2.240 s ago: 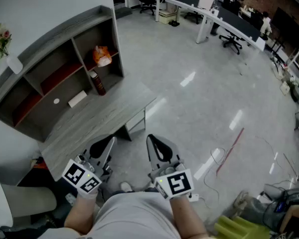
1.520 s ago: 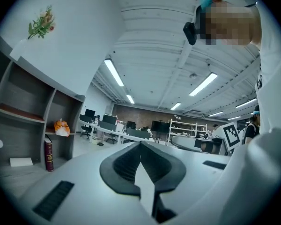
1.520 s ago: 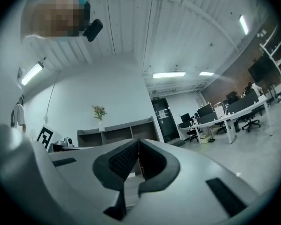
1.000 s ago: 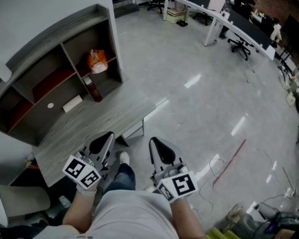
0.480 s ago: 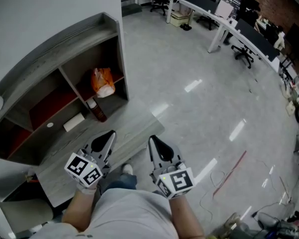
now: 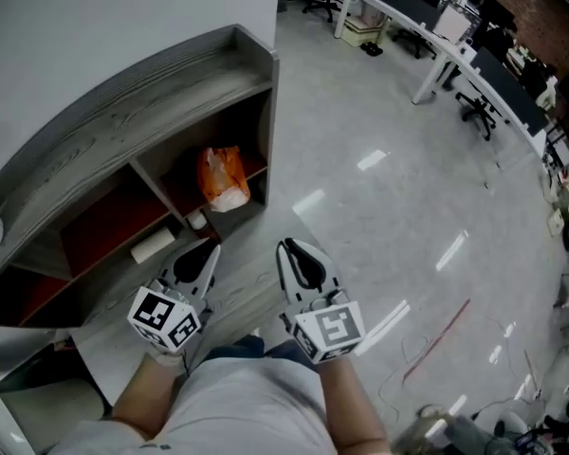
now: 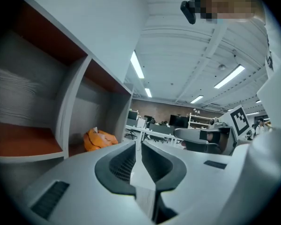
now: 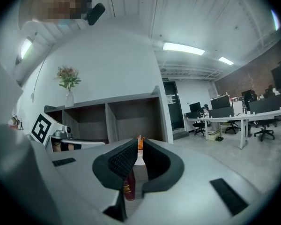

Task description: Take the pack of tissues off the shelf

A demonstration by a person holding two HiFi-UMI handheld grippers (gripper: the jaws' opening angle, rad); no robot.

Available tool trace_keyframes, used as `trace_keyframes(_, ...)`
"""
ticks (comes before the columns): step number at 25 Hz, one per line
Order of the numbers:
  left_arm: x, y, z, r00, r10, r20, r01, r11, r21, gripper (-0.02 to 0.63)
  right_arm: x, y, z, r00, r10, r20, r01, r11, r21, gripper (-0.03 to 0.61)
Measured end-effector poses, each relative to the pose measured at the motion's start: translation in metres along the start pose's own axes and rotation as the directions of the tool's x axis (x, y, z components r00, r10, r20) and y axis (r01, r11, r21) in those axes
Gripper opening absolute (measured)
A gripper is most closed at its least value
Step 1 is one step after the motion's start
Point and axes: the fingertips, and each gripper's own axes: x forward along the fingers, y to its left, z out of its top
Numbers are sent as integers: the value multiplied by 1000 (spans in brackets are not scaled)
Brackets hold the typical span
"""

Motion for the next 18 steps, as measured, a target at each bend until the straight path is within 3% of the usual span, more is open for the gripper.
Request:
trace_keyframes(6,16,45,-7,995,96,-18,-97,994,-51,105,51,-2,-8,998,46,-51,-47,999,-25,21)
trace_keyframes(11,29,66,-9,986,165,-25,-166,984,-61,121,82,-10,-18,989,110,-103,-115,993,-39,23)
trace_keyframes(15,41,80,-11,971,236,-39,-238,969,-66,129,108,-17,-28,970,193,-147,-200,979,-32,36)
trace_keyframes(18,49,91,-15,953,300,-40,-303,949,-86,133,125,-21,-37,948,257,-189,-268,963,-37,82)
